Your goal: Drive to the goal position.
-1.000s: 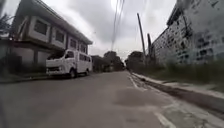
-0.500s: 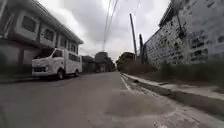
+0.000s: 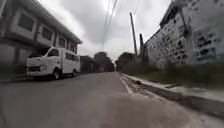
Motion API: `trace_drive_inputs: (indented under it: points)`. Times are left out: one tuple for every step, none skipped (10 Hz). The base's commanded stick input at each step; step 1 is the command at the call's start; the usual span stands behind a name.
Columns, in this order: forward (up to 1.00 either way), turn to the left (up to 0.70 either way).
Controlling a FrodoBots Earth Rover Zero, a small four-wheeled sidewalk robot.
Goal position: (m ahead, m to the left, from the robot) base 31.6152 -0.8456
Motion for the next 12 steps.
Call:
trace_drive_inputs:
  points:
    - [0.7,0.0]
    - [0.7,0.0]
    - [0.7,0.0]
    - [0.7,0.0]
    - [0.7,0.0]
    - [0.7,0.0]
    - [0.7,0.0]
    - [0.7,0.0]
    - [0.7,0.0]
    - [0.7,0.0]
    - [0.7,0.0]
    - [0.7,0.0]
